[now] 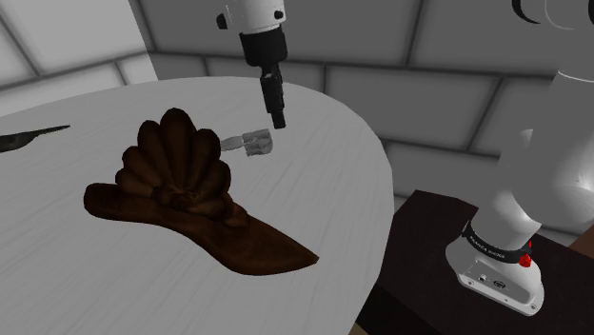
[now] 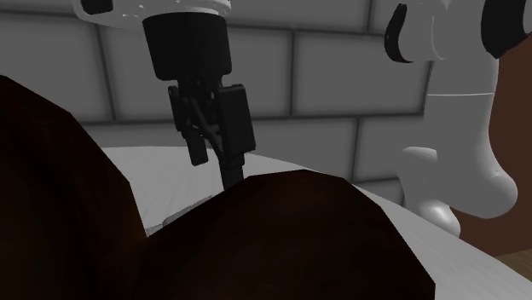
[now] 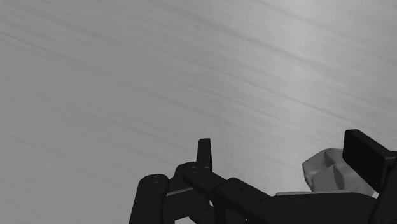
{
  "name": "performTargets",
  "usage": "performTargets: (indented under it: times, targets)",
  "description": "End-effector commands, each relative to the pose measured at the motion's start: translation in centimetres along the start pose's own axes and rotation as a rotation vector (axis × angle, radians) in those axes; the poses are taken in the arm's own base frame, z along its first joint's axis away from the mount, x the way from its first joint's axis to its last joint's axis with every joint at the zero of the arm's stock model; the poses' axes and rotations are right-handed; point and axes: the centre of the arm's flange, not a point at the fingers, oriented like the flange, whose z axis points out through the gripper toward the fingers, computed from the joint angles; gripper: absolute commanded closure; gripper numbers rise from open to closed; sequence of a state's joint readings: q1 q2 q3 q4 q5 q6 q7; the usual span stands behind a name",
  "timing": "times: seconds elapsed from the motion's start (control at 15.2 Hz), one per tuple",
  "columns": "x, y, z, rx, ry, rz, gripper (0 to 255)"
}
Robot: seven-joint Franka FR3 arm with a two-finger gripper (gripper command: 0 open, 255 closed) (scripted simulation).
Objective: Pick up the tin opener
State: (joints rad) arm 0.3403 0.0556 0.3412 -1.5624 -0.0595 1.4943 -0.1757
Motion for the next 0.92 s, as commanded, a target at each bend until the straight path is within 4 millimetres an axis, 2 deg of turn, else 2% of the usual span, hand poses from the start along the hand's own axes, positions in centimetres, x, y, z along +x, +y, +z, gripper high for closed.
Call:
performTargets:
  times: [0.0,0.2,0.26,0.73,0.86]
  targets:
    - [1.5,-1.7,-0.9,-0.002,0.012,-0.064,0]
    - [3.7,-4.6,-2.2,-0.005,0.029,-0.159,0]
    - [3.8,-4.7,-2.2,-0.005,0.029,-0.162,0]
    - [4.3,-4.8,1.7,-0.005,0.029,-0.162,0]
    - [4.3,-4.8,1.7,-0.005,0.029,-0.162,0]
